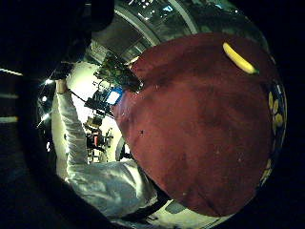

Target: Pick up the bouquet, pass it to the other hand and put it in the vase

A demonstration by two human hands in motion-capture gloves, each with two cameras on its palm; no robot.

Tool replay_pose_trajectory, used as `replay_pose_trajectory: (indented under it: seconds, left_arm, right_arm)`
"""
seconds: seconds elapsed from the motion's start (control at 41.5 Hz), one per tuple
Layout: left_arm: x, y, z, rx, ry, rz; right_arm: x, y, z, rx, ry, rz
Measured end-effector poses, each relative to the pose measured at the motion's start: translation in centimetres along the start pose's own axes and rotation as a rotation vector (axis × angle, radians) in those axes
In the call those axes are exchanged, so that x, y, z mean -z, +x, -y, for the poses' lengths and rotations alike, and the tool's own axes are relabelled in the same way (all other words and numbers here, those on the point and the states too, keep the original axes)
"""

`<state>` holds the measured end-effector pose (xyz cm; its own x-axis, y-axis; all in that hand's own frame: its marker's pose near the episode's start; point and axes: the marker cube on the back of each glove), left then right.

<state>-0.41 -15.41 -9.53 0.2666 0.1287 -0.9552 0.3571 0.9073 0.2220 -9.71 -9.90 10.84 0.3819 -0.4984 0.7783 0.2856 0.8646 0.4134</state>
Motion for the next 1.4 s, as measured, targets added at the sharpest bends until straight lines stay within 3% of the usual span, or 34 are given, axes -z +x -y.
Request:
replay_pose_trajectory:
  seconds: [0.121,0.434,0.603,0.747,0.916,1.037,1.181,1.326,1.398]
  left_arm:
    - [-1.4,1.0,1.7,-0.028,0.027,-0.009]
    - [-1.1,1.7,1.2,-0.042,0.012,-0.002]
    - [-1.0,0.9,1.6,0.007,0.001,0.013]
    - [0.0,-3.5,1.4,0.072,-0.141,0.069]
    - [2.3,-13.6,-1.2,0.261,-0.378,0.239]
    - [3.7,-17.8,-2.8,0.276,-0.423,0.186]
    - [5.1,-15.9,-3.0,0.176,-0.327,0.112]
    - [5.9,-13.8,-2.7,0.152,-0.285,0.019]
    - [6.2,-13.3,-2.7,0.146,-0.269,0.025]
  right_arm:
    - [0.6,-1.4,-0.4,-0.117,0.040,0.069]
    - [-0.1,0.3,0.0,-0.082,0.012,0.056]
    - [-0.1,1.1,0.2,-0.063,0.007,0.079]
    - [0.1,0.5,-0.7,-0.090,0.000,0.080]
    - [0.7,1.9,-1.7,-0.146,0.018,0.074]
    - [0.9,4.1,-2.2,-0.196,0.011,0.060]
    - [0.2,5.7,-2.2,-0.171,-0.002,0.043]
    - [-2.8,6.6,-1.6,-0.193,-0.101,-0.016]
    - [-4.2,5.0,-1.4,-0.130,-0.162,-0.127]
